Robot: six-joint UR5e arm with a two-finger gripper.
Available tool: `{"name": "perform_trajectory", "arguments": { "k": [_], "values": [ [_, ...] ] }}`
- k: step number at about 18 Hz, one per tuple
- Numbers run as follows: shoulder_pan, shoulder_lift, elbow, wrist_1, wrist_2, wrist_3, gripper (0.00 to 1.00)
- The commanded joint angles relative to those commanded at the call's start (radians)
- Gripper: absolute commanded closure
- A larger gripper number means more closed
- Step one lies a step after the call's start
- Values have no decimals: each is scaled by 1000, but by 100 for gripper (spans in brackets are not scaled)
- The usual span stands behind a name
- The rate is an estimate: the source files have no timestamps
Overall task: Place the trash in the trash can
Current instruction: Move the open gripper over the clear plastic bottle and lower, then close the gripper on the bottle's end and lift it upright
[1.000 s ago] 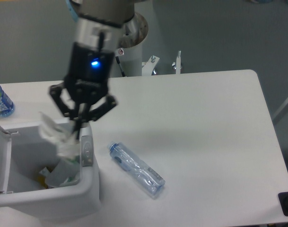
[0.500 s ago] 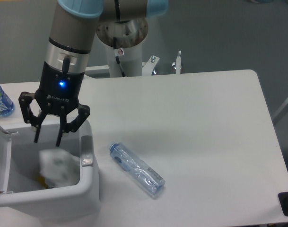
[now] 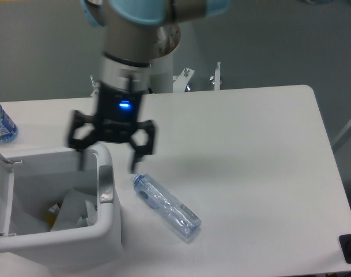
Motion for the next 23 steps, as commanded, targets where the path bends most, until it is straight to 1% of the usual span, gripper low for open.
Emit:
{"name": "perform_trajectory", "arguments": {
  "k": [1, 3, 4, 5, 8, 10, 13, 15, 17, 19, 21, 23],
  "values": [
    [8, -20, -5, 0, 32, 2, 0],
    [11, -96, -8, -2, 112, -5, 0],
    [9, -138, -5, -2, 156, -26, 0],
    [8, -165, -2, 0, 178, -53, 0],
    [8, -238, 6, 2, 187, -61, 0],
    [5, -271, 11, 2, 215, -66, 0],
    [2, -336, 24, 6, 224, -66, 0],
    [-14, -359, 23, 21, 229, -61, 0],
    [-29, -382, 35, 44, 252, -63, 0],
    [-46, -406, 47, 46, 262, -64, 0],
    [-52, -416, 58, 49, 269, -64, 0],
    [-61, -443, 73, 48, 281, -64, 0]
  ]
}}
